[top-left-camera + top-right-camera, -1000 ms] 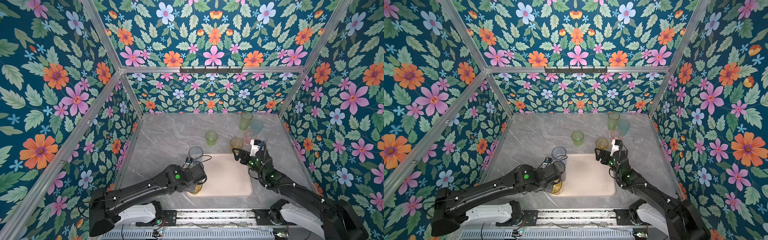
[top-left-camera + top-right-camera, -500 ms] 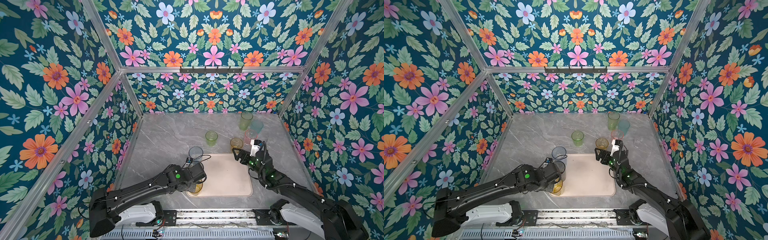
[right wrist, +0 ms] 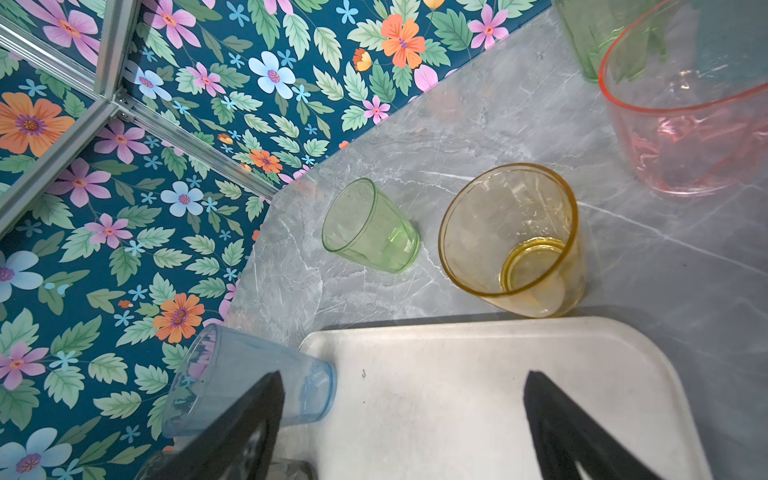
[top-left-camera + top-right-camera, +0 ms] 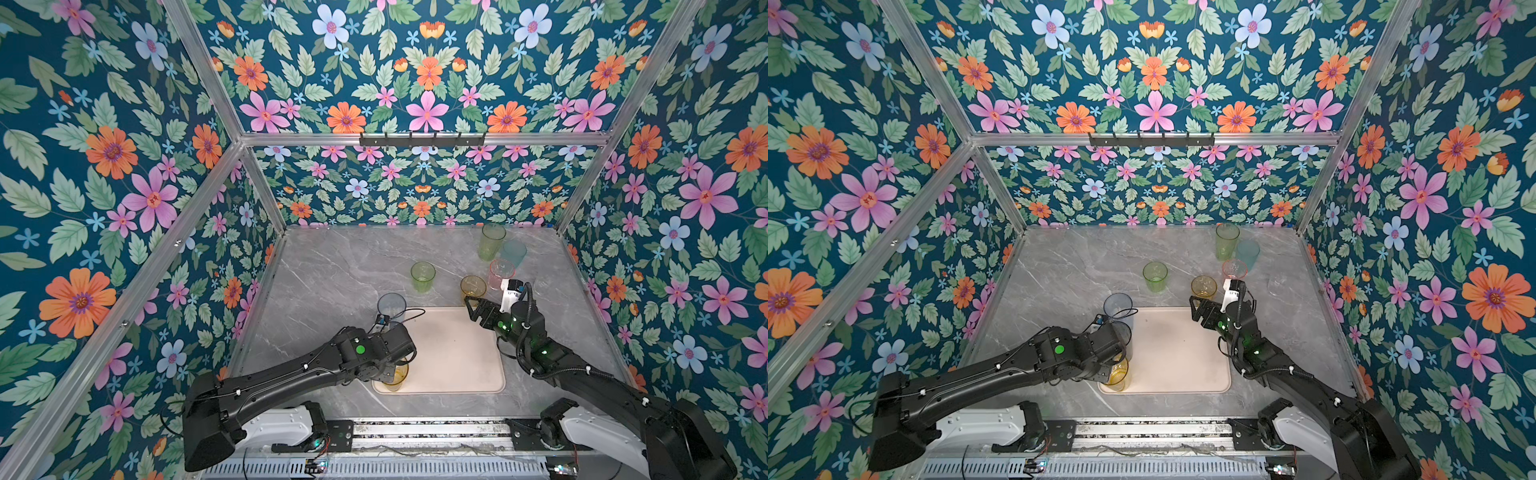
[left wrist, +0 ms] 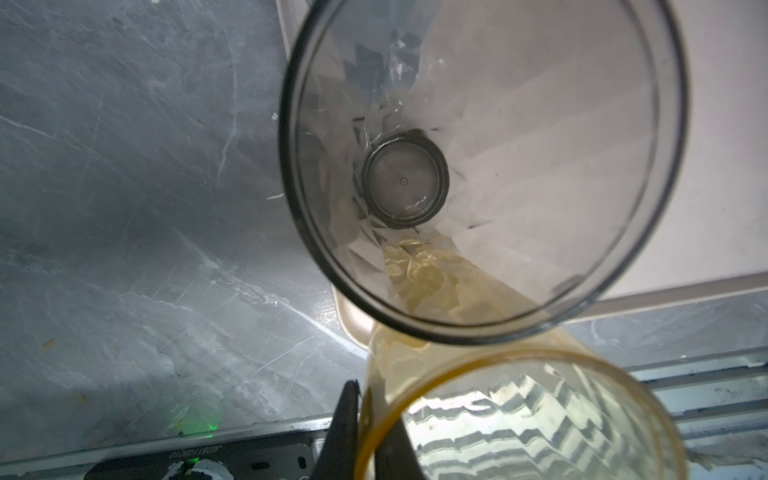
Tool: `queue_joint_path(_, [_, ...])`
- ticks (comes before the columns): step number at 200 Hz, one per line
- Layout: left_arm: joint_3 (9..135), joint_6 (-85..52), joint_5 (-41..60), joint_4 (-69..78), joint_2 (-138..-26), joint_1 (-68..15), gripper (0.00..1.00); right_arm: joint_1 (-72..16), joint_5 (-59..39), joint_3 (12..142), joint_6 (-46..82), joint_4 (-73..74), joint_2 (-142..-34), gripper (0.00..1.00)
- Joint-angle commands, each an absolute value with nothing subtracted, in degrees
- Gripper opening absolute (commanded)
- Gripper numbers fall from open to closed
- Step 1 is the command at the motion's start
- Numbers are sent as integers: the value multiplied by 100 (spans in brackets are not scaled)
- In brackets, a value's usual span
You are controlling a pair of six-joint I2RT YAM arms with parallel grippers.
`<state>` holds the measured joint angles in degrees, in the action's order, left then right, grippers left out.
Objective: Place the glasses into the tray
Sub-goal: 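Lower the yellow glass onto the tray beside the grey glass, then open and lift the left gripper off the yellow glass while the right arm moves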
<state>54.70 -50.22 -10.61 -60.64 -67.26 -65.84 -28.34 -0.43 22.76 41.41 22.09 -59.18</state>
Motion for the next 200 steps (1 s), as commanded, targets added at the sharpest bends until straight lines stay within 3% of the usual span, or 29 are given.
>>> queue_joint_path(1, [5542,-4931,-1068,-6213,-6749,-6583,16,-2834,0,2307,4166,2250,-5933,92])
queue_joint_path(46, [5684,-4913,-1114,-6332,-6793,-6574,23,-2838,0,2312,4166,2247,-5933,92])
queue_joint_path(200, [6422,-4804,-1452,-6920,-6785,-6535,26,-2839,15,2303,4175,2237,-5907,92])
